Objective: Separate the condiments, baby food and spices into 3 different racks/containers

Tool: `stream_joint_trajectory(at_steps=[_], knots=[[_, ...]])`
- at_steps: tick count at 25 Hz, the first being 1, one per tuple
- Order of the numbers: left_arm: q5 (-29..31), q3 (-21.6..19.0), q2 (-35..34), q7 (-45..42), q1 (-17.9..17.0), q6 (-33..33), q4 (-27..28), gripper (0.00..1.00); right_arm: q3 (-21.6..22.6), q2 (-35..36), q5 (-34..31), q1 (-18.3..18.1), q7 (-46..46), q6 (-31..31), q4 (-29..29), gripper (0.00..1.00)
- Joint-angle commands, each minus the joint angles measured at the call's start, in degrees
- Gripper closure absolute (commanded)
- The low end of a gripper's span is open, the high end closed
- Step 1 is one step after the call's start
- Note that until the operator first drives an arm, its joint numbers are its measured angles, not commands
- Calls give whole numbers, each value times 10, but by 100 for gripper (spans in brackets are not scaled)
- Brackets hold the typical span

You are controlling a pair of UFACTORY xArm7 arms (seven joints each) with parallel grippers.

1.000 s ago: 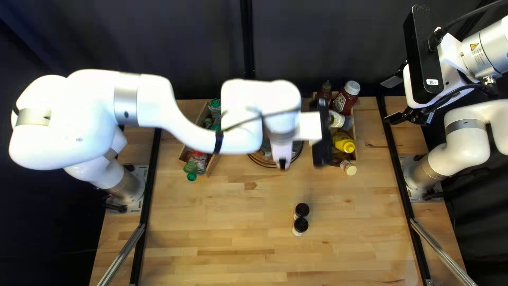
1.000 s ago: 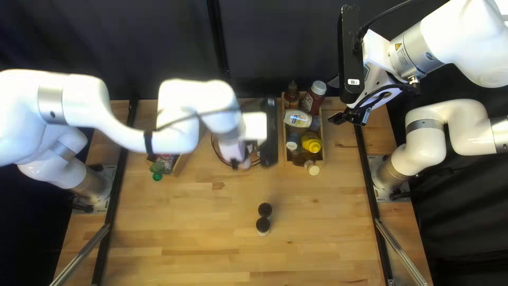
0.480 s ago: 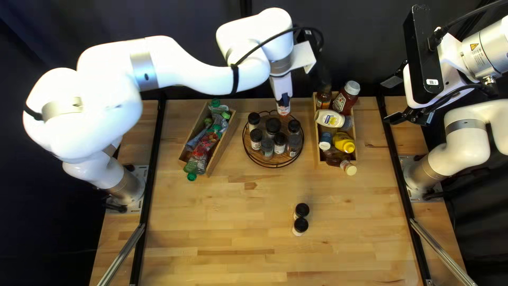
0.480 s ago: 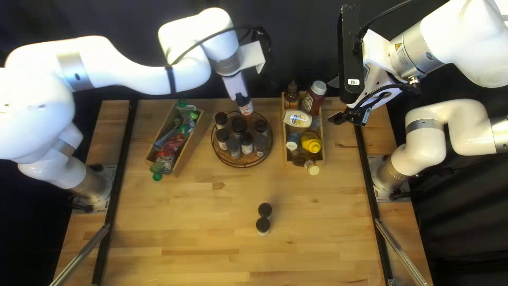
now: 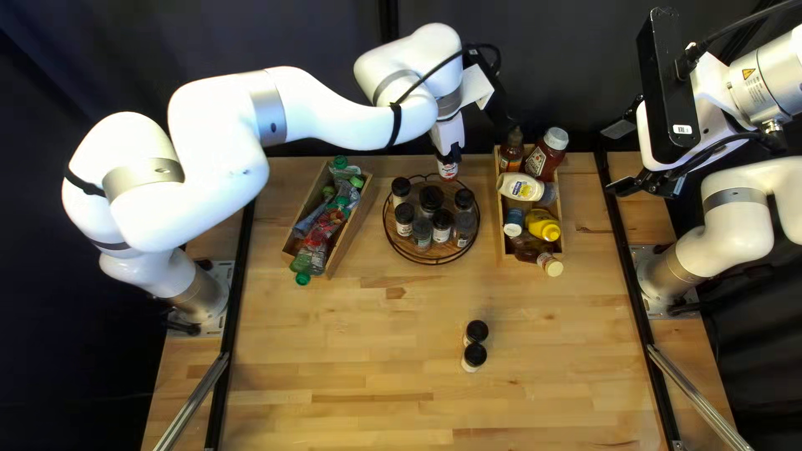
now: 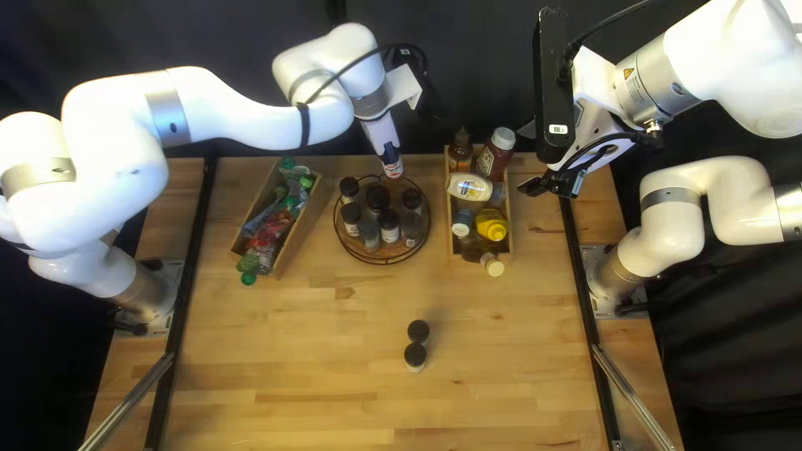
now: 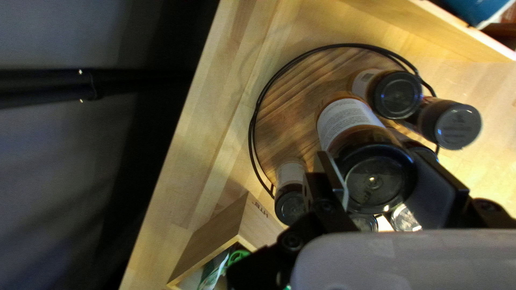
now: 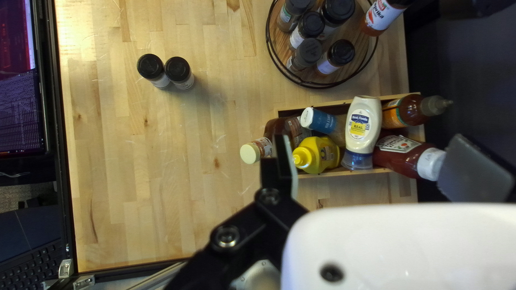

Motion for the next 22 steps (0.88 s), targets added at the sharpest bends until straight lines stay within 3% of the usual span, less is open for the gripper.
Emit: stream_joint_trajectory(at_steps=[1, 22], knots=[[-10, -2, 16, -9, 5, -10, -2, 100, 0, 0, 0, 0, 0, 0, 0, 0], [-57, -24, 76, -14, 36, -41, -7, 100, 0, 0, 0, 0, 0, 0, 0, 0]])
